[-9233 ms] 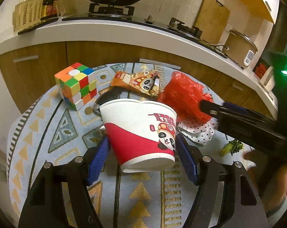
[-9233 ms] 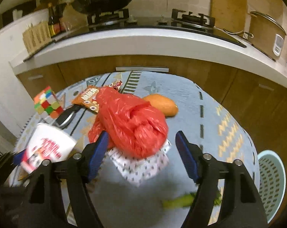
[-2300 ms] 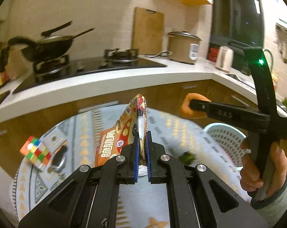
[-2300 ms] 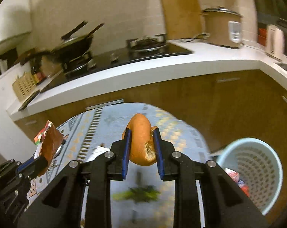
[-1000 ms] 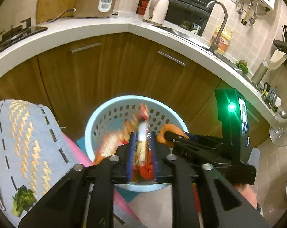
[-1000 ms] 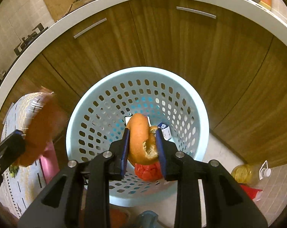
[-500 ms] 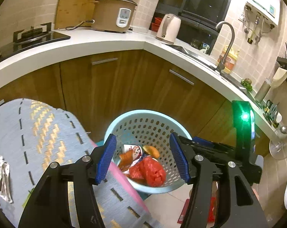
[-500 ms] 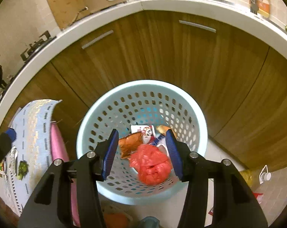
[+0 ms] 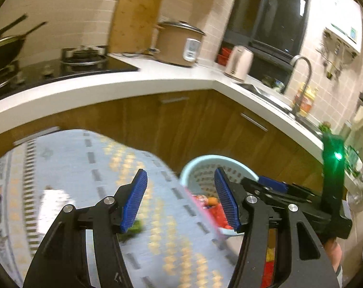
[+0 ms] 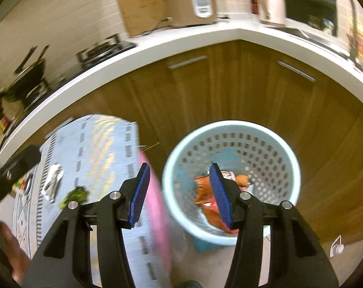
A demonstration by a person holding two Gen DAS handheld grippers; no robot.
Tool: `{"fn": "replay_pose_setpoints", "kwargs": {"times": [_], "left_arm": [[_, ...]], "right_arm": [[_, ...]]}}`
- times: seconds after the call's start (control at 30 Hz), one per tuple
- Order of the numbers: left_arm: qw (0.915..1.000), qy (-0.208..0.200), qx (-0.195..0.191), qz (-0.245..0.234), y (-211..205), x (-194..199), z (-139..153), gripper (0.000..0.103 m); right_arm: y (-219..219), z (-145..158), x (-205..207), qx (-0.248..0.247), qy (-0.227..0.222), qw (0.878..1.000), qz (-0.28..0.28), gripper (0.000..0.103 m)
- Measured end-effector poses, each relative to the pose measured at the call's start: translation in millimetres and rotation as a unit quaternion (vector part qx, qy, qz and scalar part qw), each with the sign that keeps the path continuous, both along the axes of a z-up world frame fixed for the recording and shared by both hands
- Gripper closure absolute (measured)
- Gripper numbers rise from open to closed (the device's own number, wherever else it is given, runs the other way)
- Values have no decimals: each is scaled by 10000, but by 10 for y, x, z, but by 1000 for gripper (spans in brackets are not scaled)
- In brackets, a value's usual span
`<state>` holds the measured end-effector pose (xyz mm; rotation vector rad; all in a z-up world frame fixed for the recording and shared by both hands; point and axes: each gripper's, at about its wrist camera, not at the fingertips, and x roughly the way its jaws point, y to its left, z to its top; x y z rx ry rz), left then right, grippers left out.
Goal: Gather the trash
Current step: 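Move both tools back toward the napkin and bok choy on the table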
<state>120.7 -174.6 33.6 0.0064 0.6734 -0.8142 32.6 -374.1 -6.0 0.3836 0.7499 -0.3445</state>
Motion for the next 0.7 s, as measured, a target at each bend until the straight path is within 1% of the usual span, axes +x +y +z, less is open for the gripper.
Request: {"fn": "replay_pose_setpoints", "kwargs": {"times": [0.07, 0.17, 0.23, 0.3, 0.37, 0.43, 0.53, 0.6, 0.67, 0.7], "left_arm": [[9998, 19, -49, 170, 227, 65, 0, 49], [9984, 212, -185, 495, 605, 217, -39, 49], [9968, 267, -198, 720, 818, 307, -83, 49], [9950, 262, -34, 961, 975, 386, -148, 49], [9923, 192, 338, 1173, 1098, 451, -272, 49], [9904, 237, 574, 1234, 1178, 499, -411, 46], [9884, 422, 810, 1211, 1215, 568, -632, 43], [9891, 557, 891, 1032, 1184, 606, -754, 43], [9889, 537, 1018, 945, 1126, 604, -826, 39], [9885, 474, 1090, 932, 1105, 601, -845, 39]], "right_arm": [[186, 32, 58, -71, 1, 9998, 194, 55], [438, 63, 134, -232, -3, 9987, 451, 55], [579, 72, 171, -244, -5, 9977, 628, 55], [762, 70, 222, -267, 14, 9962, 834, 55], [930, 35, 256, -306, 54, 9946, 989, 55], [1075, -38, 296, -309, 120, 9931, 1129, 55], [1279, -200, 378, -281, 309, 9904, 1314, 55], [1381, -274, 400, -267, 383, 9884, 1443, 59], [1478, -330, 426, -312, 458, 9865, 1544, 60], [1506, -348, 429, -313, 483, 9859, 1569, 60]]}}
